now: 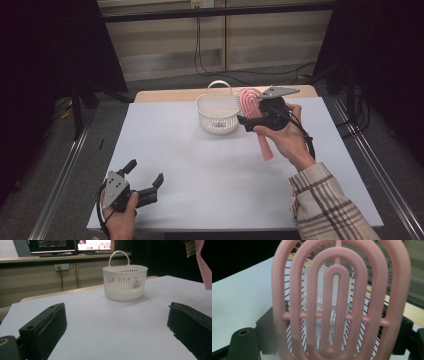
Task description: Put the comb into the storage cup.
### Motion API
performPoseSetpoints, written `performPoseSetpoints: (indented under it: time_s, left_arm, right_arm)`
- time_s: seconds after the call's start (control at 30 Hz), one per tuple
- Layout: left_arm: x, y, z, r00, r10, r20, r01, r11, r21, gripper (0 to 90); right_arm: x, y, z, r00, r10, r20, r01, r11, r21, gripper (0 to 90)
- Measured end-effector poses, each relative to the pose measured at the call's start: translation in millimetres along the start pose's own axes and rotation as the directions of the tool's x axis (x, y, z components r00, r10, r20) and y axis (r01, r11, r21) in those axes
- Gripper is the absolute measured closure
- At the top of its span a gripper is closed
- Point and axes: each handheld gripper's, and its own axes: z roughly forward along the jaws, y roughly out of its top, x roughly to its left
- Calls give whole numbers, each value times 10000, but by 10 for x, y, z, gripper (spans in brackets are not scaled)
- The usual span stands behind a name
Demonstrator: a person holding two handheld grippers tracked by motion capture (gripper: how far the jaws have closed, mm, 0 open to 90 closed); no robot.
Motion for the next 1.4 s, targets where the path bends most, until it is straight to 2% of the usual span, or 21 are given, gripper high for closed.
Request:
performPoseSetpoints:
  time_s: [0.2,0.4,0.57,0.73,0.93,1.1,1.23,1.4]
  left_arm:
    - [1,3,-5,10000,3,6,-3,10000,-10,26]
    - [9,3,-6,9999,-107,12,108,9999,-68,26]
    - [9,4,-7,9999,-105,2,105,9999,-69,26]
    - [9,4,-10,10000,-89,-10,89,9999,-97,26]
    - [9,4,-10,10000,-73,-15,73,9999,-96,26]
    - [8,5,-11,9999,-33,-99,32,9999,-109,26]
    - [8,4,-11,9999,-82,-99,81,9999,-111,24]
    - [8,3,-11,9999,-110,-84,108,9999,-133,24]
  right_arm:
    - [-3,26,-35,9999,-36,-129,27,9979,-654,192]
    - [-16,48,-66,10000,49,-57,-57,9896,-1440,192]
    - [-18,49,-71,9998,189,-42,-193,9838,-1780,192]
    - [-19,33,-70,10000,39,46,-28,9753,-2208,192]
    - [-44,26,-63,9998,185,-21,-183,9603,-2784,192]
    - [-57,32,-46,9996,266,-7,-256,9534,-3006,191]
    - [-84,44,-27,9992,377,-141,-402,9417,-3340,191]
    - [-101,58,0,9987,440,-245,-498,9353,-3502,191]
